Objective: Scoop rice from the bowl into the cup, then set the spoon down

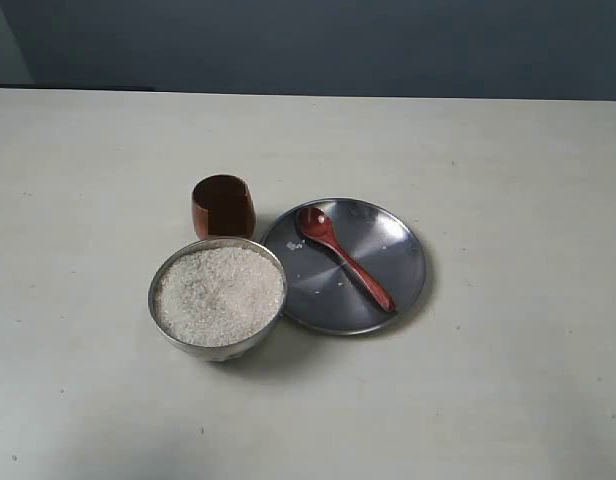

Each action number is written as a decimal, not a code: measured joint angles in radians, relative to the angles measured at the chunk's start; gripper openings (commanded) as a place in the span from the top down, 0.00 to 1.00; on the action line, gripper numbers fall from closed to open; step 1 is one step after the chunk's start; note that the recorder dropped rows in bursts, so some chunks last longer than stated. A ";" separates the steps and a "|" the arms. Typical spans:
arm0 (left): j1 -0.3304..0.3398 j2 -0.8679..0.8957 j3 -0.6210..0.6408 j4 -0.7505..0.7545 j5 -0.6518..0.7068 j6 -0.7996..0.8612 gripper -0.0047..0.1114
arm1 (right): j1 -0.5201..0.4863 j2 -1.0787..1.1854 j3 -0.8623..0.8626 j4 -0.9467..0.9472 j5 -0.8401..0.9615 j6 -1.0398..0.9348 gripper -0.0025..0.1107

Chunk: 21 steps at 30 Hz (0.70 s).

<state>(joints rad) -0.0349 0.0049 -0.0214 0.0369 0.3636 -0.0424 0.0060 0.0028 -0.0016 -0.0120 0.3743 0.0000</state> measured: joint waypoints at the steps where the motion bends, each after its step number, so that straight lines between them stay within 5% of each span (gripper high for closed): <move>1: 0.000 0.000 0.000 -0.003 0.000 0.000 0.96 | 0.000 0.000 0.000 0.000 0.000 0.000 0.98; 21: 0.000 0.000 0.000 -0.058 0.000 0.099 0.96 | 0.000 0.000 0.000 0.000 0.000 0.000 0.98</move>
<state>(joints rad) -0.0349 0.0049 -0.0214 -0.0209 0.3636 0.0569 0.0060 0.0028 -0.0016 -0.0120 0.3743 0.0000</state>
